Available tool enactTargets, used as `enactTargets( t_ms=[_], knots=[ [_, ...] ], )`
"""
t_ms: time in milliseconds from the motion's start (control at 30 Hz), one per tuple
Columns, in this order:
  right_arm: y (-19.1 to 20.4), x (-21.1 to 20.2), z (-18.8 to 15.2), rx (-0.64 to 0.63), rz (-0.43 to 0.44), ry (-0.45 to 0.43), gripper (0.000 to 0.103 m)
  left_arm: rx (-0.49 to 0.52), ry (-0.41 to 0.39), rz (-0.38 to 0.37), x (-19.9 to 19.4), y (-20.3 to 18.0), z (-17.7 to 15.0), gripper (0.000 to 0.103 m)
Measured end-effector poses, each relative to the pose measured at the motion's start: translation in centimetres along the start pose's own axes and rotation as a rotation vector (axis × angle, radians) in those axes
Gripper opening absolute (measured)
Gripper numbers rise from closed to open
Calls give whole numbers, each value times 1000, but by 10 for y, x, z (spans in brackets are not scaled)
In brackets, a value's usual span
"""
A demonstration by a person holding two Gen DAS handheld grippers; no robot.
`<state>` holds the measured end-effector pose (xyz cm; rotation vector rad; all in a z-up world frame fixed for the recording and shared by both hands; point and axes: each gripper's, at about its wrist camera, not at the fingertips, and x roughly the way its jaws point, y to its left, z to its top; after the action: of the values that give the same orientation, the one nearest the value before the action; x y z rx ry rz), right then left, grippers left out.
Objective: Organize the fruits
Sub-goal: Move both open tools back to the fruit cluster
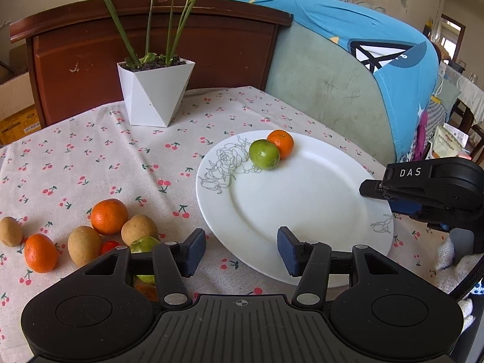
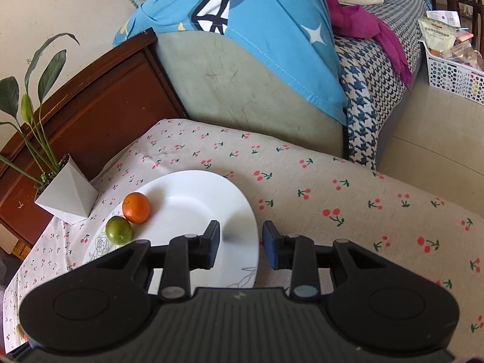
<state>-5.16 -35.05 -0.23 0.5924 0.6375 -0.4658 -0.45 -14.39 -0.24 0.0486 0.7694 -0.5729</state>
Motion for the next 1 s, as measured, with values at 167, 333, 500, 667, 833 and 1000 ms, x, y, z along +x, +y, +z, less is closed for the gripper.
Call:
enactTargets(
  t_ms=[167,333,500,667,833,1000],
  knots=[
    [9,1,-5,-75,-16,-11,38,-4,-6,31,-3,0,-1,54],
    [18,1,-11,-155,-36,-16,38,-10,-4,59,-10,0,-3,54],
    [25,-1,-17,-181,-10,-1,38,-17,-1,85,-16,4,-5,55],
    [34,-5,-26,-212,8,15,38,-29,13,90,-21,10,-7,54],
    [34,-13,-29,-192,20,41,38,-2,11,76,-32,10,-10,52],
    [30,-30,-31,-132,42,56,38,-3,-11,64,-52,14,-10,53]
  ],
)
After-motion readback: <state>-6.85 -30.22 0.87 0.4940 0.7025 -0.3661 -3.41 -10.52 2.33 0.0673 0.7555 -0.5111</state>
